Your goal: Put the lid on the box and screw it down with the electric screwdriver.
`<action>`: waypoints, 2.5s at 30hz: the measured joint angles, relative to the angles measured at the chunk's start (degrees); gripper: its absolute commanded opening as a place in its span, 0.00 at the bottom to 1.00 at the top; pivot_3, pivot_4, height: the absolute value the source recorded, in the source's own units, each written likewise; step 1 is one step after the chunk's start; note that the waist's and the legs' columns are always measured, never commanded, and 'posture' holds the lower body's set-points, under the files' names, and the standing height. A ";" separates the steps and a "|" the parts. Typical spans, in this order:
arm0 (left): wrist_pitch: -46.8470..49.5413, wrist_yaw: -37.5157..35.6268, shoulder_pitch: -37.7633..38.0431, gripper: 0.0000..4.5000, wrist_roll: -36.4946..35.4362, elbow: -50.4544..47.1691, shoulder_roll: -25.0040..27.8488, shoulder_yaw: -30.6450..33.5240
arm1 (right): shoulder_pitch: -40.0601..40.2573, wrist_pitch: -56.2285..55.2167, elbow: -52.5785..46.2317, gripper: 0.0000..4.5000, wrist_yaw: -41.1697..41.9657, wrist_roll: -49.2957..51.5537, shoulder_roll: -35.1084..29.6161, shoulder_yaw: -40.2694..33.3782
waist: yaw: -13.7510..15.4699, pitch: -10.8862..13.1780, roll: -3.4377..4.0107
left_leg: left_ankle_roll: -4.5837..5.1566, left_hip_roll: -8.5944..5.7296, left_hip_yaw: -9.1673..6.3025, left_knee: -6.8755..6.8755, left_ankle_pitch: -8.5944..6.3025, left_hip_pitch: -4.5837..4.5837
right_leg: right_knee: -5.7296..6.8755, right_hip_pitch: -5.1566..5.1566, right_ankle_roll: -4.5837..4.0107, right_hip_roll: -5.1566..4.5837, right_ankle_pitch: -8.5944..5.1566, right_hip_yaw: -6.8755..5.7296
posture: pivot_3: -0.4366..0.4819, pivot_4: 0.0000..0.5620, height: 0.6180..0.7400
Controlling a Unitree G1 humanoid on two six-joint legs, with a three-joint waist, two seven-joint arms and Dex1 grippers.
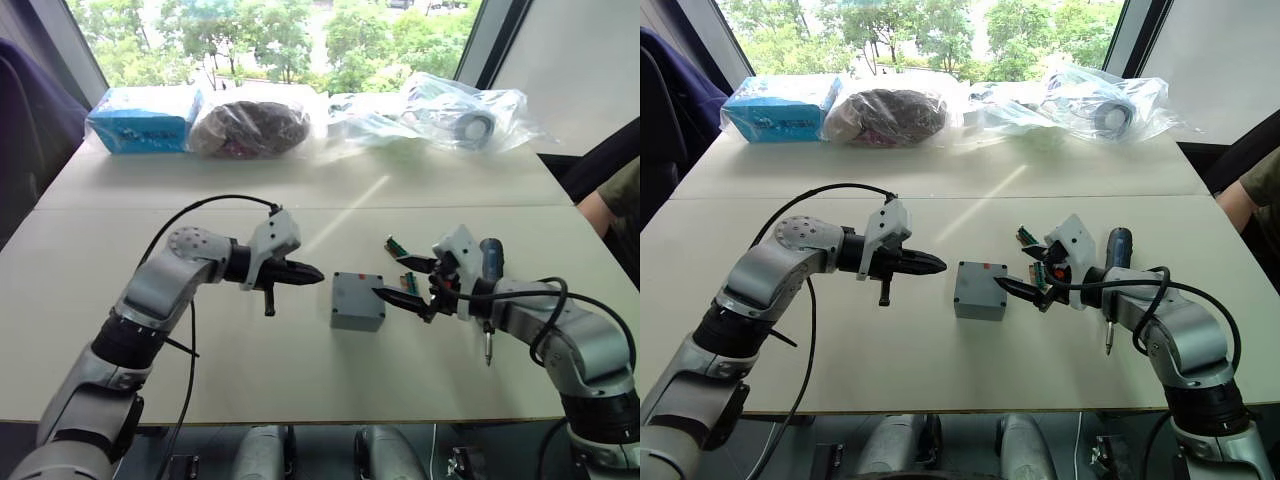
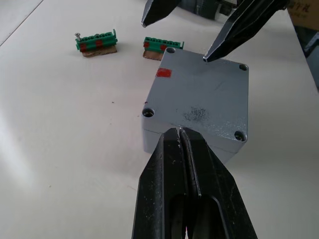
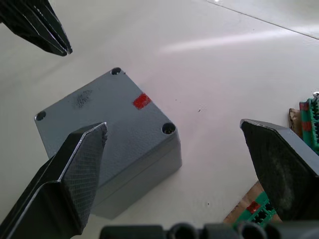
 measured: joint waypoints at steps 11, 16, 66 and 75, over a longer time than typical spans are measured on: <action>-1.85 -4.19 -4.40 0.00 -2.07 -1.52 -0.56 -0.53 | -9.14 24.26 2.46 0.99 -7.64 10.50 -10.60 -16.71 | -0.06 0.00 0.00 | 0.00 0.00 0.04 0.00 0.00 0.00 | 0.01 -0.02 -0.01 -0.03 0.00 0.02 | 0.48 0.27 1.00; -6.34 -7.48 -5.05 0.00 -0.85 -1.22 -1.23 -3.11 | -12.54 39.31 11.83 0.99 -15.33 8.19 -22.67 -13.71 | 0.16 0.00 -0.01 | 0.04 -0.02 0.00 -0.03 -0.02 -0.02 | -0.10 0.01 -0.05 -0.09 -0.02 -0.02 | 0.48 0.27 1.00; -8.74 0.61 -1.41 0.00 3.32 0.30 -3.72 -2.76 | -37.57 30.58 47.99 0.40 -9.21 5.79 -22.75 16.54 | -0.15 0.10 0.18 | 0.11 0.01 0.28 -0.04 -0.06 -0.16 | -0.04 -0.31 0.00 -0.02 0.01 0.21 | 0.48 0.27 1.00; -10.07 -2.96 -4.43 0.00 3.36 6.71 -4.80 -2.79 | -21.06 8.54 15.90 0.40 -14.07 17.34 0.59 -15.87 | 0.05 0.11 0.16 | -0.31 0.07 0.13 -0.03 0.18 -0.23 | -0.01 -0.27 0.04 0.04 -0.01 0.06 | 0.48 0.27 1.00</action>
